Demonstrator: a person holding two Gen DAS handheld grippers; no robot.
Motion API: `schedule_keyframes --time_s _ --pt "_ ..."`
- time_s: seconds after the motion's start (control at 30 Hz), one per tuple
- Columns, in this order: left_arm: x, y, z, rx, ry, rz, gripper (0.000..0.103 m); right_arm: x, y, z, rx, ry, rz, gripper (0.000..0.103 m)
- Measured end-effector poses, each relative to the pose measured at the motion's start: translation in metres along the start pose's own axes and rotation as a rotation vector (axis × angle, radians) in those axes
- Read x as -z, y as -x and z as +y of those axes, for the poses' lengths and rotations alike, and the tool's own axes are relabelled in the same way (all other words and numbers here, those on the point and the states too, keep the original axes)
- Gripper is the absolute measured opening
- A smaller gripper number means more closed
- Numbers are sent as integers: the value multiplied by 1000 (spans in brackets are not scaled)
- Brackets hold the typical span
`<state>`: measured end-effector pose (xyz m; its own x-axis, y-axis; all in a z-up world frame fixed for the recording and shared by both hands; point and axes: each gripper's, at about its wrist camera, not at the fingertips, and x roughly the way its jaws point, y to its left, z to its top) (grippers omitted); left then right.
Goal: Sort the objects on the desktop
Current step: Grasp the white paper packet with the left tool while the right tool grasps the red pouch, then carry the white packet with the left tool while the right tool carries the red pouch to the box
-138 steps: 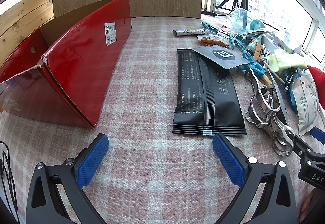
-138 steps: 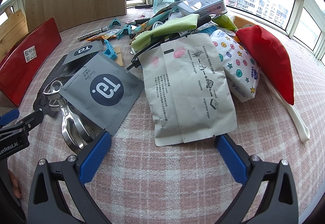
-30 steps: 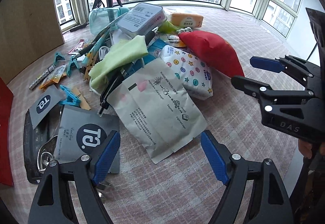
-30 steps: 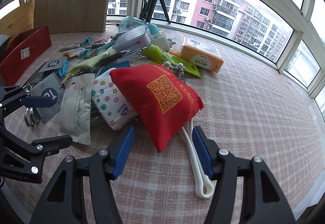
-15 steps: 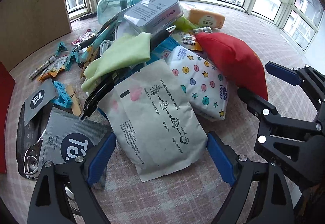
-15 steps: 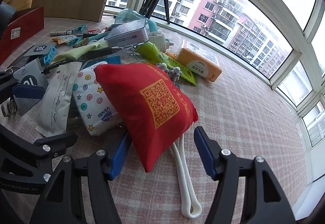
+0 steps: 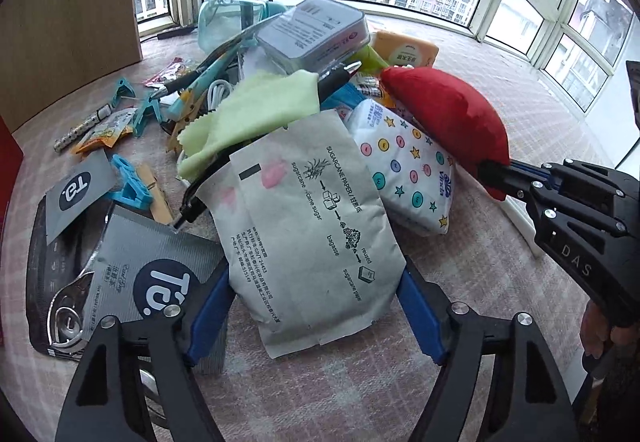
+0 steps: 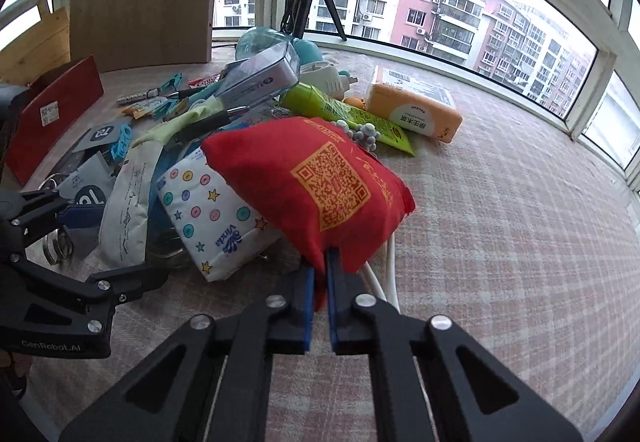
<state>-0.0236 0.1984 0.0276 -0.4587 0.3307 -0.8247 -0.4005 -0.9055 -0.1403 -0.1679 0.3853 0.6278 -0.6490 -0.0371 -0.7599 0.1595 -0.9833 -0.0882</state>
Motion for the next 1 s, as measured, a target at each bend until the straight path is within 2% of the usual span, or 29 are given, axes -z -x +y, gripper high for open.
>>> schedule_keyframes --time_s 0.37,0.6,0.77,1.0 --pt "-4 44 13 36 0 -102 74 6 27 -26 -159 -184 -82 1" --pt "-6 73 31 37 15 -156 74 -2 60 -30 -187 -222 -145 1" --pt "-1 101 59 13 51 -200 74 -18 87 -13 -240 -214 -195 1" --pt "13 142 117 -83 113 -251 74 -52 111 40 -313 -139 -247 1"
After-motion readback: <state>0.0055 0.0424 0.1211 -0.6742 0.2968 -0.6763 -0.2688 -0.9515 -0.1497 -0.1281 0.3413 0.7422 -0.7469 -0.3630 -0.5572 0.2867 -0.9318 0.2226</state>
